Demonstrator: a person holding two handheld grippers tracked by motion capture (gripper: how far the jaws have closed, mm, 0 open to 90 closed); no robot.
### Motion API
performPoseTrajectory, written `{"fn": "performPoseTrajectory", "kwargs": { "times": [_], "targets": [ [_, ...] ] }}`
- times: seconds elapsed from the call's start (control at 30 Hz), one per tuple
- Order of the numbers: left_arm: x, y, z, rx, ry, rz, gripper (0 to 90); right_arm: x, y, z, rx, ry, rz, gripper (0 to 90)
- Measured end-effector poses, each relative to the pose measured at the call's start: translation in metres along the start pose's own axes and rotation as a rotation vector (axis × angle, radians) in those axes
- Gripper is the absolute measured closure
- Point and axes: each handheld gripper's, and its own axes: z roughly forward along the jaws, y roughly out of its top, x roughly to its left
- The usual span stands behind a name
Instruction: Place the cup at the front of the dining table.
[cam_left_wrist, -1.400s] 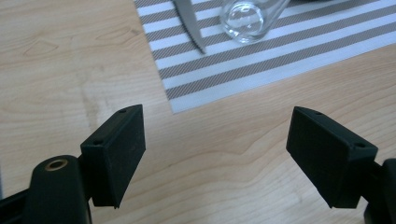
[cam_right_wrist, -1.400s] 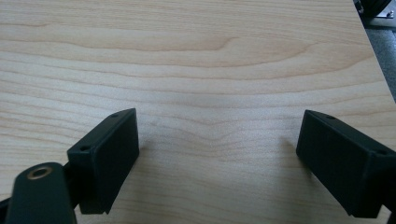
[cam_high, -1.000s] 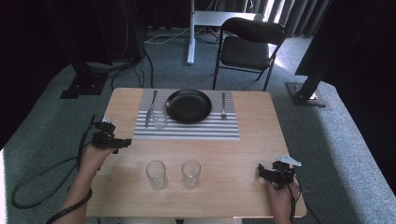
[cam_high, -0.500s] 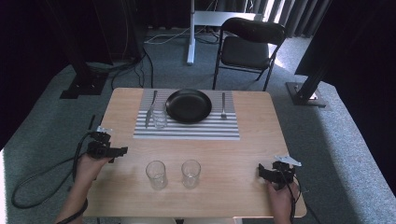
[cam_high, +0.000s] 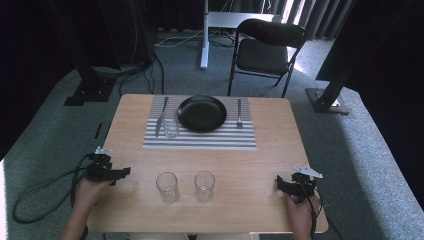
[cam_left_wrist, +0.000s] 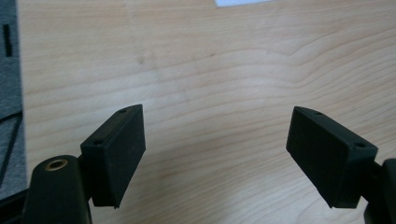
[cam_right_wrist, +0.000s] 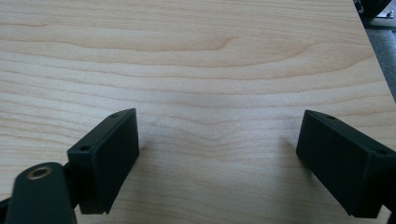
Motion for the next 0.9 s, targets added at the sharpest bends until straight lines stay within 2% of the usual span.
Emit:
{"fn": "performPoseTrajectory", "kwargs": {
  "times": [0.07,0.17,0.2,0.3,0.4,0.43,0.5,0.63,0.7,0.77,0.9],
  "targets": [
    [0.000,-0.003,-0.001,-0.009,0.007,-0.012,20.3,0.000,0.000,0.000,0.000,0.000,0.000,12.6],
    [-0.001,-0.012,-0.005,-0.015,0.039,0.006,20.3,0.000,0.000,0.000,0.000,0.000,0.000,12.5],
    [-0.001,-0.013,-0.006,-0.020,0.038,0.005,20.3,0.000,0.000,0.000,0.000,0.000,0.001,12.6],
    [-0.002,-0.022,-0.010,-0.071,0.062,0.001,20.3,0.000,0.000,0.000,0.000,0.000,0.001,12.6],
    [-0.003,-0.032,-0.012,-0.117,0.063,-0.028,20.3,0.000,0.000,0.000,0.000,0.000,0.002,12.5],
    [-0.005,-0.036,-0.012,-0.126,0.086,-0.025,20.3,0.000,0.000,0.000,0.000,0.000,0.002,12.6],
    [-0.007,-0.042,-0.012,-0.126,0.117,-0.008,20.3,0.000,0.000,0.000,0.001,0.000,0.002,12.6],
    [-0.011,-0.051,-0.010,-0.128,0.139,0.003,20.3,0.000,0.000,0.000,0.001,0.000,0.003,12.5],
    [-0.012,-0.054,-0.011,-0.139,0.145,0.001,20.3,0.000,0.000,0.000,0.001,0.000,0.002,12.6],
    [-0.013,-0.058,-0.011,-0.162,0.170,-0.004,20.3,0.000,0.000,0.000,0.001,0.000,0.002,12.5],
    [-0.014,-0.063,-0.009,-0.169,0.208,-0.014,20.3,0.000,0.000,0.000,0.001,0.000,0.002,12.5]
  ]
}}
